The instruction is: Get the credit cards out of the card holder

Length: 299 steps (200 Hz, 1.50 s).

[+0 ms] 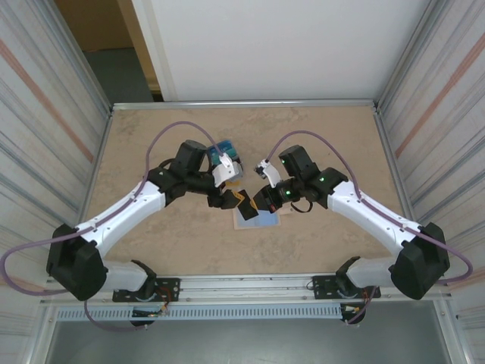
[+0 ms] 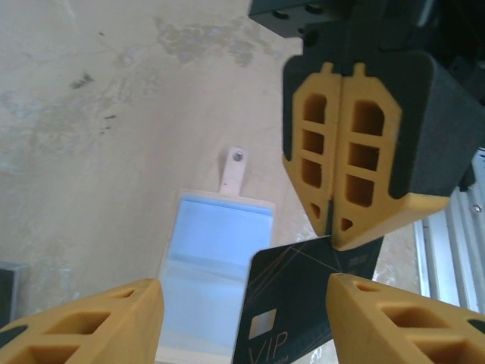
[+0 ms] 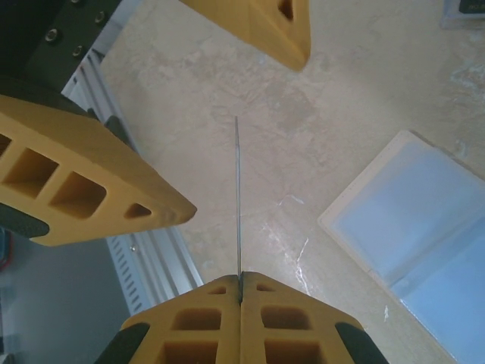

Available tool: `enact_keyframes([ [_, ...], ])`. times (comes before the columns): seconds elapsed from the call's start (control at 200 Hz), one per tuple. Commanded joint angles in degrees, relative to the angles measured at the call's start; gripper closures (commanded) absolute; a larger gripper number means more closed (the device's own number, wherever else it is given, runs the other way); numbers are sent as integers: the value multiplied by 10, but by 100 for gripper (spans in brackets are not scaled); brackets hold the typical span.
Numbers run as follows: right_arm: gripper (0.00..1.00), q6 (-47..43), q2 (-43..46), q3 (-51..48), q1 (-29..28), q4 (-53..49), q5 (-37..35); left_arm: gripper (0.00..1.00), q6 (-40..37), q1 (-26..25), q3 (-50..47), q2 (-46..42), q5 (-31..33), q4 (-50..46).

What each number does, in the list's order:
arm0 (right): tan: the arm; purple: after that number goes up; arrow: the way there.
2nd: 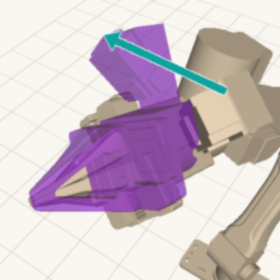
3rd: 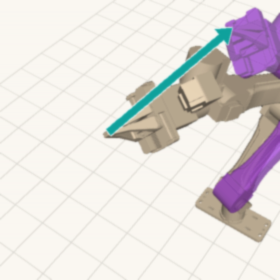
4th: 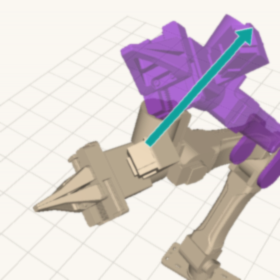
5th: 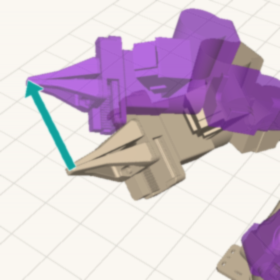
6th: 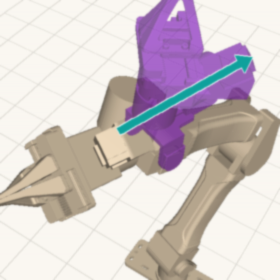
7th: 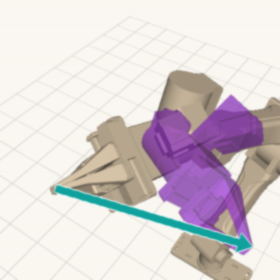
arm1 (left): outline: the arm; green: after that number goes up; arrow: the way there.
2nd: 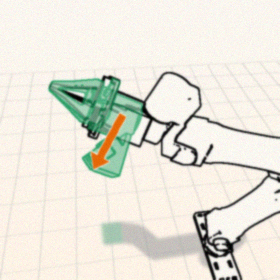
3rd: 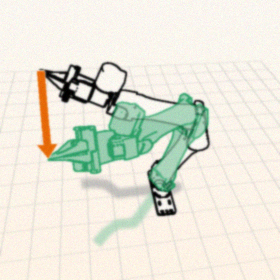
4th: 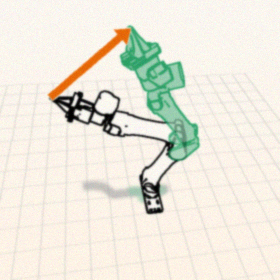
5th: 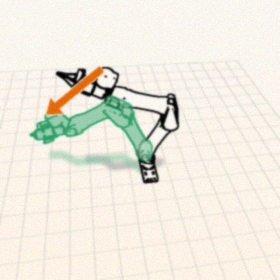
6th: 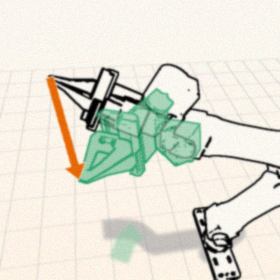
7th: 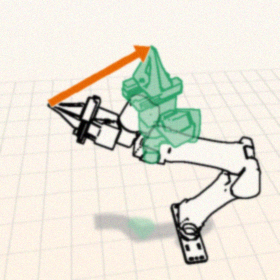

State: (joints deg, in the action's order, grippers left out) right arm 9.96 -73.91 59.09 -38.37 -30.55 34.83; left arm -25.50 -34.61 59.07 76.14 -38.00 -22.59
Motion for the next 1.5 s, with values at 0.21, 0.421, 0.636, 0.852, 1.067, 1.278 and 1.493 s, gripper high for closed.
enact_keyframes([
  [0.21,100,-34,-5,37,-4,-20,22,47,-56,-4,37,36,-70,-85],
  [0.421,100,-33,-6,36,-3,-13,9,85,-63,-14,51,53,-58,-107],
  [0.636,74,-12,28,6,5,22,-29,100,-49,-14,44,35,-42,-85],
  [0.852,41,53,125,-78,18,134,-97,100,51,-14,-25,-43,-5,32],
  [1.067,30,126,220,-171,18,266,-156,100,261,-15,-145,-149,83,231],
  [1.278,27,169,223,-217,19,365,-125,100,389,-14,-212,-202,61,362],
  [1.493,36,176,176,-198,17,413,-18,100,470,-15,-244,-205,26,447],
])
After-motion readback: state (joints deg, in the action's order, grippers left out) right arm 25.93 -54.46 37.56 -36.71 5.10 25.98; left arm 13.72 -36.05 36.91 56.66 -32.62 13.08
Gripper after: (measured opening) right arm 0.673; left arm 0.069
